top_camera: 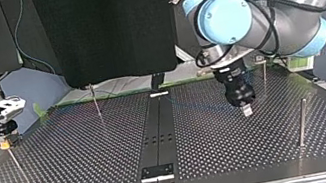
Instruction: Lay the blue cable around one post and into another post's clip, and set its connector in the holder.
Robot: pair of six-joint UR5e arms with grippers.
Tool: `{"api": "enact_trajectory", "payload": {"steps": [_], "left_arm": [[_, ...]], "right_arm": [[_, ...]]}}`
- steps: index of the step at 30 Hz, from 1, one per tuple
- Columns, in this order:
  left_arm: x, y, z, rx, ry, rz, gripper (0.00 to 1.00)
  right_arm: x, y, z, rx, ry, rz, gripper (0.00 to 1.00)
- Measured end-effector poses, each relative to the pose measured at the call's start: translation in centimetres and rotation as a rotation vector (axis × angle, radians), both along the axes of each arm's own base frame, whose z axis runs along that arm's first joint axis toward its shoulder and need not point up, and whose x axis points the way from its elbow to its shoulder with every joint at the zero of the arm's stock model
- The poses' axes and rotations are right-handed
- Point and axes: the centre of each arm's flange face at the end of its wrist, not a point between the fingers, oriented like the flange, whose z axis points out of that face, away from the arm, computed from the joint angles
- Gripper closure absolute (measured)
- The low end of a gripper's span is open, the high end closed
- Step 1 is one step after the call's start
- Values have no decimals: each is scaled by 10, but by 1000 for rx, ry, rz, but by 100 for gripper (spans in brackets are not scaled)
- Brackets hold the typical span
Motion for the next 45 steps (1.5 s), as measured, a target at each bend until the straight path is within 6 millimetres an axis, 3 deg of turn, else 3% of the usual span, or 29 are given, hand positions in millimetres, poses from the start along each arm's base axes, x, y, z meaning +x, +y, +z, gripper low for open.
{"api": "enact_trajectory", "payload": {"steps": [5,12,24,39,45], "left_arm": [[-10,18,29,-1,-18,49,98],[-29,40,53,-5,-19,91,98],[-59,57,59,-64,-65,34,96],[-80,103,67,-162,-194,13,96],[-73,119,68,-152,-212,12,96]], "right_arm": [[0,0,0,0,0,0,100],[0,0,0,0,0,0,100],[0,0,0,0,0,0,100],[0,0,0,0,0,0,100],[0,0,0,0,0,0,100]]}}
